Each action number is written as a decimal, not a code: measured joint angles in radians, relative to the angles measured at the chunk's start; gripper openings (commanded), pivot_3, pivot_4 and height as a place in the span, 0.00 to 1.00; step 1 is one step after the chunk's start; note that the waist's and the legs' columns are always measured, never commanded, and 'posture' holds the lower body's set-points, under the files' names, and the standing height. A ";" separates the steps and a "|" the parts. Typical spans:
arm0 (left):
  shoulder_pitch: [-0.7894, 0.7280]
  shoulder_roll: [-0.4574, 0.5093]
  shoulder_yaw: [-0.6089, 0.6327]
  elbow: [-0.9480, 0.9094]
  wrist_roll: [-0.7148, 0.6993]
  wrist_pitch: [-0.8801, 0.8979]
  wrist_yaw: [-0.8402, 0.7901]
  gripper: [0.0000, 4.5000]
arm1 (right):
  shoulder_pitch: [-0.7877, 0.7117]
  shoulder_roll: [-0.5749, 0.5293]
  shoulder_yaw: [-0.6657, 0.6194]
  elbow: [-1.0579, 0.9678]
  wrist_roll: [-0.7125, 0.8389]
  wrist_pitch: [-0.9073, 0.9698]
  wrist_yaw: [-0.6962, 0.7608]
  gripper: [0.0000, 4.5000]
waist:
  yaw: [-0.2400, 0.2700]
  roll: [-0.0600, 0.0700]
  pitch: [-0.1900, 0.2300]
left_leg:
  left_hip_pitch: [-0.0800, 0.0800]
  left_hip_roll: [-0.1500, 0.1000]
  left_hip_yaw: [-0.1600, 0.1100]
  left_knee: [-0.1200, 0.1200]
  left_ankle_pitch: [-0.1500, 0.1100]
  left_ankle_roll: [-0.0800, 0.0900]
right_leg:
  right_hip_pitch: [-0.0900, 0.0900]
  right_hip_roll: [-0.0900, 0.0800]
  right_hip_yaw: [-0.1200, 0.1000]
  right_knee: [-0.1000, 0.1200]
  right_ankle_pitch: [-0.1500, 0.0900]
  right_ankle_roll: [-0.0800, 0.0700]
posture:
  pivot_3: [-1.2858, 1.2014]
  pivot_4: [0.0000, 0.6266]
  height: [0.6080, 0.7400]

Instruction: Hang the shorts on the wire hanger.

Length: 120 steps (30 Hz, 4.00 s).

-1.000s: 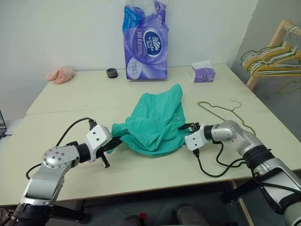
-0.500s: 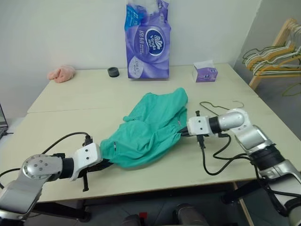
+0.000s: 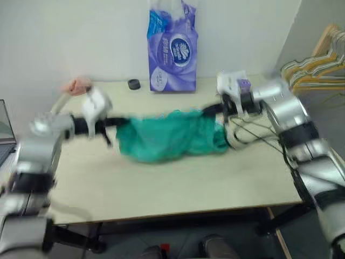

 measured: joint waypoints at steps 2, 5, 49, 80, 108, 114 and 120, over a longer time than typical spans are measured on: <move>-0.339 -0.019 -0.048 0.356 0.159 -0.153 0.255 0.00 | -0.195 0.078 0.038 0.213 -0.143 -0.183 -0.268 0.01 | -0.026 -0.004 -0.004 | -0.029 -0.001 0.001 -0.001 0.008 -0.015 | -0.032 -0.005 0.002 0.002 0.001 0.002 | 0.45 0.00 1.00; -0.605 -0.001 -0.103 0.547 0.308 -0.356 0.520 0.00 | -0.338 0.111 0.054 0.321 -0.265 -0.379 -0.561 0.01 | -0.066 -0.005 -0.006 | -0.050 -0.001 0.008 -0.003 0.006 -0.026 | -0.063 -0.010 0.003 0.016 0.000 0.004 | 0.45 0.00 1.00; 1.230 0.397 0.110 -1.059 -0.204 0.059 -0.381 0.00 | 0.849 -0.324 0.099 -0.839 0.068 -0.303 0.377 0.01 | 0.006 0.000 -0.010 | 0.012 0.002 -0.018 -0.004 0.002 -0.012 | 0.010 -0.003 -0.021 0.015 -0.019 -0.014 | 0.45 0.02 1.00; 0.884 0.019 0.274 -1.057 -0.424 0.280 -0.007 0.99 | 0.859 -0.265 -0.435 -0.871 0.502 0.438 0.001 1.00 | 0.031 0.000 -0.007 | 0.011 0.001 -0.018 -0.002 0.002 -0.012 | 0.011 -0.003 -0.020 0.013 -0.018 -0.012 | 0.45 0.03 1.00; 0.664 0.015 0.112 -1.044 -0.497 0.383 -0.189 0.99 | 0.560 -0.229 -0.498 0.308 0.093 0.138 -0.456 1.00 | -0.052 0.001 -0.006 | 0.011 0.002 -0.014 -0.005 0.001 -0.011 | 0.017 0.004 -0.015 0.000 -0.016 -0.010 | 0.44 0.05 1.00; 0.664 0.015 0.111 -1.042 -0.494 0.382 -0.197 1.00 | 0.547 -0.226 -0.558 0.319 0.124 0.246 -0.453 0.74 | -0.050 0.001 -0.007 | 0.011 0.002 -0.015 -0.004 0.001 -0.011 | 0.018 0.004 -0.016 -0.001 -0.015 -0.010 | 0.43 0.05 1.00; 0.664 0.015 0.111 -1.042 -0.494 0.382 -0.202 1.00 | 0.547 -0.231 -0.611 0.310 0.161 0.314 -0.386 0.74 | -0.051 0.000 -0.007 | 0.012 0.002 -0.016 -0.004 0.001 -0.011 | 0.020 0.004 -0.017 -0.002 -0.016 -0.009 | 0.43 0.05 1.00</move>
